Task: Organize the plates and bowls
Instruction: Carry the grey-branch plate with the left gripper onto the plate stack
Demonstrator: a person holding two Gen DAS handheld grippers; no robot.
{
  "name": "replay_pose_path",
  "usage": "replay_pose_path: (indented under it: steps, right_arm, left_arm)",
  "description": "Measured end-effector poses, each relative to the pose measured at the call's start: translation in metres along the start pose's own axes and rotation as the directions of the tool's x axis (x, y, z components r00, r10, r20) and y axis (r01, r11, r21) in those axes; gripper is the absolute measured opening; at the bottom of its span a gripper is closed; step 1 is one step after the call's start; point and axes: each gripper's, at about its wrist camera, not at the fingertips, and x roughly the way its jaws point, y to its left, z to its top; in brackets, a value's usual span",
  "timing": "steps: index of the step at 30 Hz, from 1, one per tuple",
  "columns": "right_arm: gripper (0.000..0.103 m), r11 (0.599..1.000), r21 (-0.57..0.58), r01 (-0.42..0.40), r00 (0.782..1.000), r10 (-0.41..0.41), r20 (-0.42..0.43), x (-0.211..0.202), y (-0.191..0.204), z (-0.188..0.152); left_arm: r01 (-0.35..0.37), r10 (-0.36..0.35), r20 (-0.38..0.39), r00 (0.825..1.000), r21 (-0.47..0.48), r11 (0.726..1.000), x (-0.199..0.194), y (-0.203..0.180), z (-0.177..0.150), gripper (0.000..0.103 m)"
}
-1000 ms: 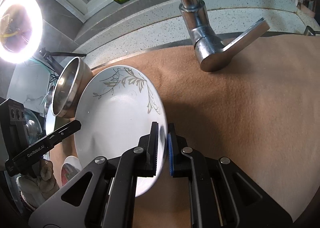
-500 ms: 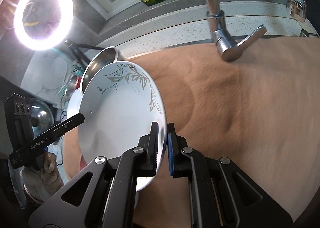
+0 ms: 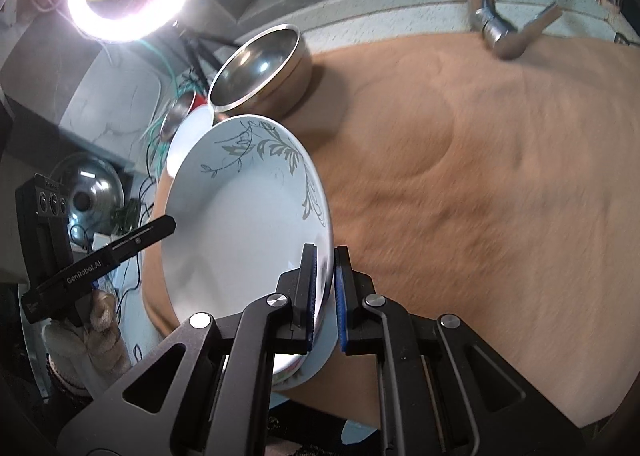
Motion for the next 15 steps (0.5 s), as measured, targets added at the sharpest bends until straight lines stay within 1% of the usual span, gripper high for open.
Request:
replay_pose_path:
  steps: [5, 15]
  right_arm:
    - [0.008, 1.0, -0.008, -0.004, 1.0, 0.004, -0.028, 0.012, 0.009, -0.016]
    - [0.008, 1.0, -0.023, 0.0, 0.997, -0.001, -0.077, 0.027, 0.017, -0.027]
  left_arm:
    - [-0.014, 0.013, -0.015, 1.0, -0.012, 1.0, -0.002, 0.011, -0.012, 0.013]
    - [-0.024, 0.022, -0.05, 0.999, -0.038, 0.999, -0.001, 0.028, -0.029, 0.013]
